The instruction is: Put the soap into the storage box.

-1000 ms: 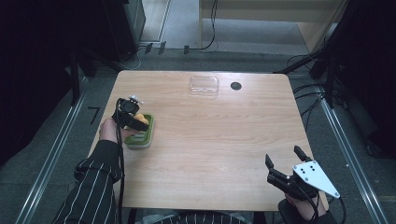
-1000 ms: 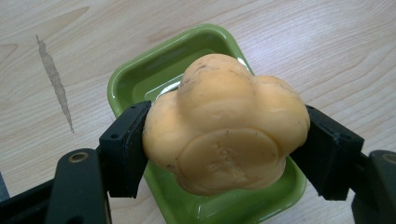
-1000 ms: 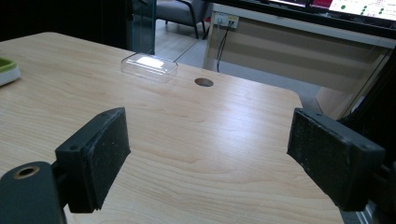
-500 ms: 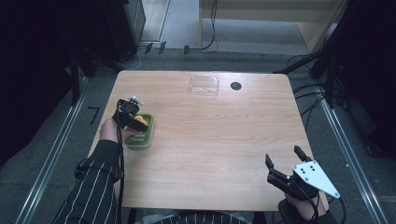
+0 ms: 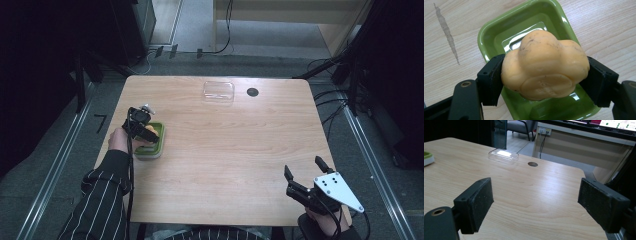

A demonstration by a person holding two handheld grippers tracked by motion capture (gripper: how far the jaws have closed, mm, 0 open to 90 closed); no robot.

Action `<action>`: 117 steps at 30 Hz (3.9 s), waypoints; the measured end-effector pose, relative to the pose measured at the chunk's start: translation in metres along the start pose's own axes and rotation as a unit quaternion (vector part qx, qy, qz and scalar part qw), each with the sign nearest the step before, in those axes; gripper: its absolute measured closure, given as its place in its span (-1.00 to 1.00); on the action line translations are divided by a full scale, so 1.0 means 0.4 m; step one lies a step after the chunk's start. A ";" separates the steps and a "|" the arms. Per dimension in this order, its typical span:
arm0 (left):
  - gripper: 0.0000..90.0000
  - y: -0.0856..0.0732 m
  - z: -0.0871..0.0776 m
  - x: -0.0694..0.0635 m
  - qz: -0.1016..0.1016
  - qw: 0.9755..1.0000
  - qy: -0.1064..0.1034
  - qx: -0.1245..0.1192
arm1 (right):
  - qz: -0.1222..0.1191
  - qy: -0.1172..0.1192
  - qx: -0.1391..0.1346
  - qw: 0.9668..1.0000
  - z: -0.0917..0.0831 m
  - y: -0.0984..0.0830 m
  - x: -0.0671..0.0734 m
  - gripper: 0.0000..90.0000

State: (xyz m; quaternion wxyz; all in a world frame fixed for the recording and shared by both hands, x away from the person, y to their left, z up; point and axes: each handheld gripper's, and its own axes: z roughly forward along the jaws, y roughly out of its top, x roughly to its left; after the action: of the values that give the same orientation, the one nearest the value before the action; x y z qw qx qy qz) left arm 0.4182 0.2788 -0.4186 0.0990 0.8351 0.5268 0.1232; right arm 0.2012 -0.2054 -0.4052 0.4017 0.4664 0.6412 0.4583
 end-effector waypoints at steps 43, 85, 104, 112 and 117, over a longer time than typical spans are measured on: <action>-0.43 -0.001 0.016 -0.002 -0.009 1.000 0.003 0.012 | 0.000 -0.002 -0.002 1.000 -0.001 0.000 -0.002 -0.71; -0.69 -0.021 -0.028 -0.011 0.009 1.000 0.006 -0.014 | 0.002 0.000 -0.002 1.000 0.000 0.000 0.000 -0.71; -0.91 -0.068 -0.056 -0.051 0.039 0.999 -0.007 0.014 | 0.004 -0.001 -0.003 1.000 0.000 0.001 0.000 -0.71; -0.94 -0.088 -0.062 -0.066 0.052 0.998 -0.014 0.024 | 0.005 -0.002 -0.004 1.000 -0.001 0.001 -0.001 -0.71; -0.96 -0.101 -0.066 -0.074 0.057 0.998 -0.015 0.027 | 0.005 -0.002 -0.003 1.000 -0.001 0.001 -0.001 -0.71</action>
State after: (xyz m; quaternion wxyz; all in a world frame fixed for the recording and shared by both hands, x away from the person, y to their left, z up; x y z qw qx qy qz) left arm 0.3632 0.2701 -0.4083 0.0771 0.8681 0.4798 0.1014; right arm 0.2008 -0.2057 -0.4048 0.4025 0.4694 0.6363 0.4614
